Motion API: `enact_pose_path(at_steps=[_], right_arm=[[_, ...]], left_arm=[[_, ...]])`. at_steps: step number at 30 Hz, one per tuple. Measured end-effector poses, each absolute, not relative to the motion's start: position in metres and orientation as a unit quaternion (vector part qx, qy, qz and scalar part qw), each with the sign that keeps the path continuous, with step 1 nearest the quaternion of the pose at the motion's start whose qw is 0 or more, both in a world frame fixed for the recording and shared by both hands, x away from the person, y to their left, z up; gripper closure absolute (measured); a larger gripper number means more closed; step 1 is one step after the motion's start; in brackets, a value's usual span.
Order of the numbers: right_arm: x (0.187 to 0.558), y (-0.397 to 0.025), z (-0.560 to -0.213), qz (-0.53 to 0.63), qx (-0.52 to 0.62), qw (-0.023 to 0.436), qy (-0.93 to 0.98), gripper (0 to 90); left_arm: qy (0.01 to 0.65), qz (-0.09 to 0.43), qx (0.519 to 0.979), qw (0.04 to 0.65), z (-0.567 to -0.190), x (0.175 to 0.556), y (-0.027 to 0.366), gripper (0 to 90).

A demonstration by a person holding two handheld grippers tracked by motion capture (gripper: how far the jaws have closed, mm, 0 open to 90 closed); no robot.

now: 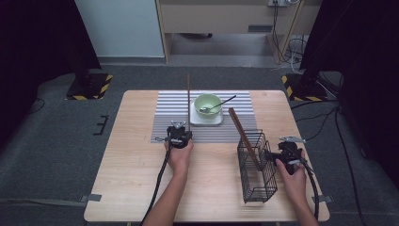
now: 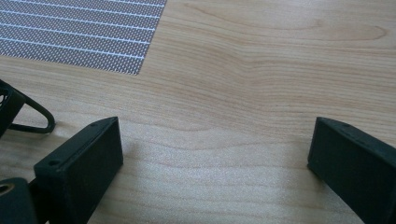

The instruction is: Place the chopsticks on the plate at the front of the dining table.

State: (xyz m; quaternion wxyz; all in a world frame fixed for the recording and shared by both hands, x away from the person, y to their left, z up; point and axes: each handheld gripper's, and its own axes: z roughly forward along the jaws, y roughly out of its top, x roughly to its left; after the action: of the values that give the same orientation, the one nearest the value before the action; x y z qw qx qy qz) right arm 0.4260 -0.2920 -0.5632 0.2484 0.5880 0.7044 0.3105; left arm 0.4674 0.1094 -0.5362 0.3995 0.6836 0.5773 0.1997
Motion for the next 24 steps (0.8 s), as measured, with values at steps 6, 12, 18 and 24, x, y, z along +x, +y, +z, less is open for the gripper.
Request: enact_pose_path(at_steps=[6, 12, 18, 24], right_arm=[[0.426, -0.292, -0.5632, 0.311, 0.588, 0.248, 0.704, 3.4], [0.426, -0.292, -0.5632, 0.311, 0.588, 0.248, 0.704, 3.4], [0.426, -0.292, -0.5632, 0.31, 0.588, 0.248, 0.704, 3.4], [0.4261, -0.292, -0.5632, 0.311, 0.588, 0.249, 0.704, 3.4]], left_arm=[[0.576, 0.202, 0.684, 0.4, -0.5364, 0.467, 0.1087, 86.1], [0.577, 0.202, 0.683, 0.4, -0.5366, 0.467, 0.1089, 86.0], [0.577, 0.202, 0.684, 0.399, -0.5368, 0.4676, 0.1107, 86.1], [0.579, 0.206, 0.682, 0.396, -0.5373, 0.4681, 0.1119, 86.1]])
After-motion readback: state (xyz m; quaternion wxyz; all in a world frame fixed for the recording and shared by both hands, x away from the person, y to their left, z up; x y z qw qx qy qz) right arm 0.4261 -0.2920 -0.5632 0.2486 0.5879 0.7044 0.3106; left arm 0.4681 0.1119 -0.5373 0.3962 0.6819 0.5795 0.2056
